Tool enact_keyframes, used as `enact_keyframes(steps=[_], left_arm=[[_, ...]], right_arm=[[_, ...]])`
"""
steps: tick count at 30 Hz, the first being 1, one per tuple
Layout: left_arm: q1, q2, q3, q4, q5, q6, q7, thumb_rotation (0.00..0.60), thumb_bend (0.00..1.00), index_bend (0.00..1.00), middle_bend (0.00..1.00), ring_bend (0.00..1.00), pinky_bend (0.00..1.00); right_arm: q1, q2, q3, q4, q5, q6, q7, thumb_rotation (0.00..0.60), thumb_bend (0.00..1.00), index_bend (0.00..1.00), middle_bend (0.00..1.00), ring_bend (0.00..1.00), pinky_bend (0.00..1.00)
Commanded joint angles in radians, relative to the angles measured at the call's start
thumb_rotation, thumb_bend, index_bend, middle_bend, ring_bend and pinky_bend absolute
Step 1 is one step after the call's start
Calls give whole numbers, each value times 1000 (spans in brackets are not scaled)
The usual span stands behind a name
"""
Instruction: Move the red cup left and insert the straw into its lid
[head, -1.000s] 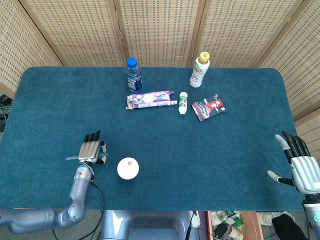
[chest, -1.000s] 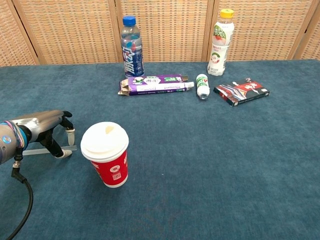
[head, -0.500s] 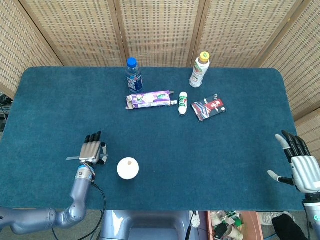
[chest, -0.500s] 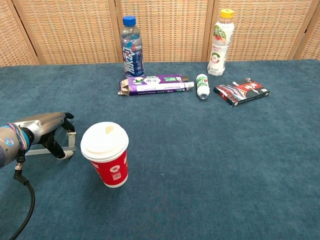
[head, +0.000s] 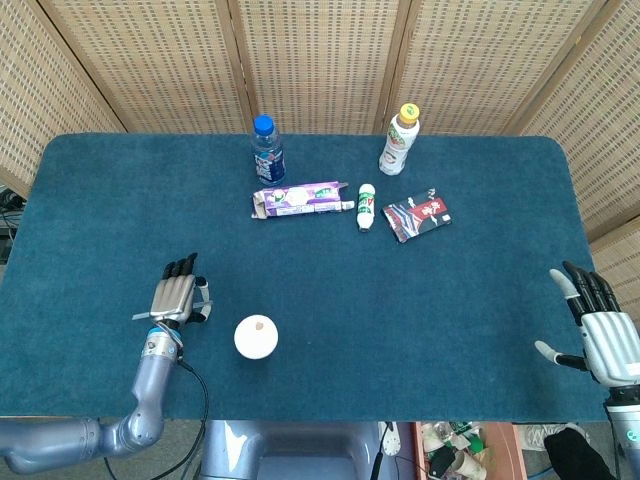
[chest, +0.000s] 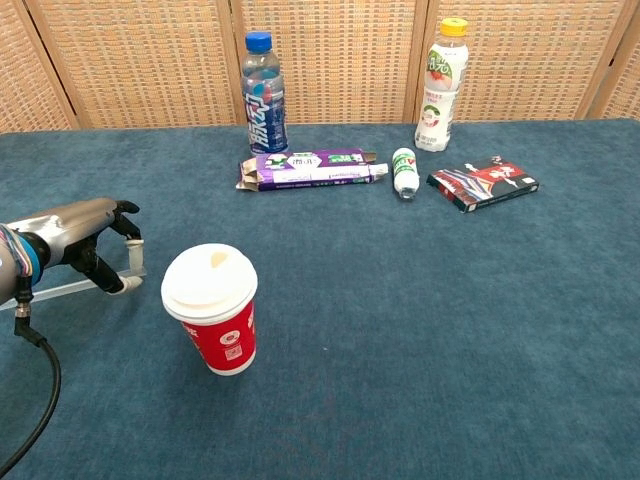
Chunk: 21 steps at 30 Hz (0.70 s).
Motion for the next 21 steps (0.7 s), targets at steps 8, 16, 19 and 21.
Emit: enact_keyframes(steps=[8,16,19,21], left_arm=[[45,139,-92,-169,165,-25,-240,600,376,626,0,0,0],[113,269,-150,-183,568,-212,-845,600,427,626,0,0,0],[126,275,-147,-176,700,-178,-1036,600,428,626,0,0,0],[129,280,-141,-176,770,-155,-1160,600,428,626,0,0,0]], right_arm=[[2,-4,1,-2,4,-6,-16,600,0,0,0,0,0],[3,-7,2,-7,9,-13,-32,600,0,0,0,0,0],[2,-6,3,-8,13,-14,-34,600,0,0,0,0,0],[2,-6,3,-7,15,-15,-34,600,0,0,0,0,0]])
